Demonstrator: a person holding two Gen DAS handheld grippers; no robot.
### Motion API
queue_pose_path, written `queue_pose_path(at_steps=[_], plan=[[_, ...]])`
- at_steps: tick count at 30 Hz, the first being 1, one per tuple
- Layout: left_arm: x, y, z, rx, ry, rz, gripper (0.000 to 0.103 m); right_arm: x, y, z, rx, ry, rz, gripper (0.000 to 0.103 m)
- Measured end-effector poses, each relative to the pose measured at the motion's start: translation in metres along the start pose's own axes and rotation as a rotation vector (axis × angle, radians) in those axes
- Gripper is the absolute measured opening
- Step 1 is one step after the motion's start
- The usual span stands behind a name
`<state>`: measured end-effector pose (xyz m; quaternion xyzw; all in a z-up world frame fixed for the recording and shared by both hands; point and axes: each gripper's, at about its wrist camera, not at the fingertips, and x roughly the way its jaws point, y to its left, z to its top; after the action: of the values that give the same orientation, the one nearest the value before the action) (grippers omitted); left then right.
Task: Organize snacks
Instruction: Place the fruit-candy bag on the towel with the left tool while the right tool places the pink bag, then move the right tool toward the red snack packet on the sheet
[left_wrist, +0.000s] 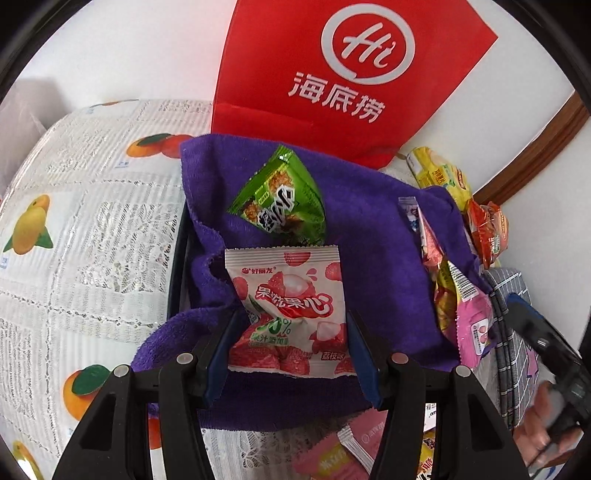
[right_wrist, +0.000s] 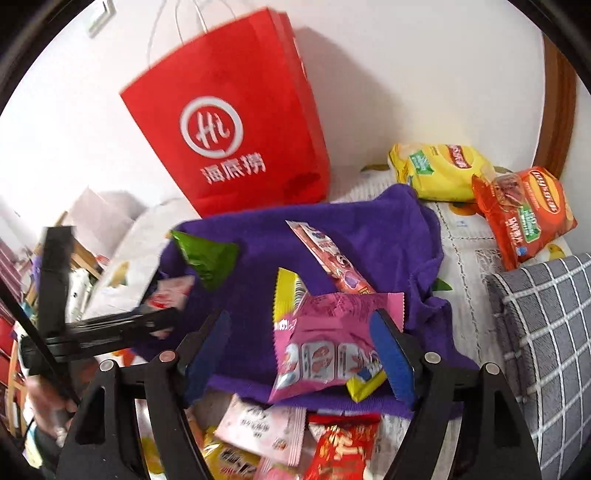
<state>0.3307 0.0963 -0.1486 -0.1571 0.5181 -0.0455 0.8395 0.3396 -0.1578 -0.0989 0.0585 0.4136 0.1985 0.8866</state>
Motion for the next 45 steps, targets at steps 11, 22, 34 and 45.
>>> queue_pose_path(at_steps=[11,22,34,45], plan=[[0.004,0.000,-0.002,-0.031,0.031,0.000,0.065,-0.048,-0.008,-0.046,-0.037,-0.015,-0.111,0.077],[-0.048,-0.012,-0.026,0.040,-0.029,-0.010,0.067,-0.012,-0.023,-0.084,0.000,0.123,-0.163,0.070],[-0.065,-0.002,-0.048,0.076,-0.038,0.036,0.067,0.023,-0.022,-0.092,0.003,0.175,-0.219,0.053],[-0.068,-0.009,-0.076,0.058,-0.009,-0.011,0.067,-0.010,-0.025,-0.094,0.040,0.131,-0.198,0.053]])
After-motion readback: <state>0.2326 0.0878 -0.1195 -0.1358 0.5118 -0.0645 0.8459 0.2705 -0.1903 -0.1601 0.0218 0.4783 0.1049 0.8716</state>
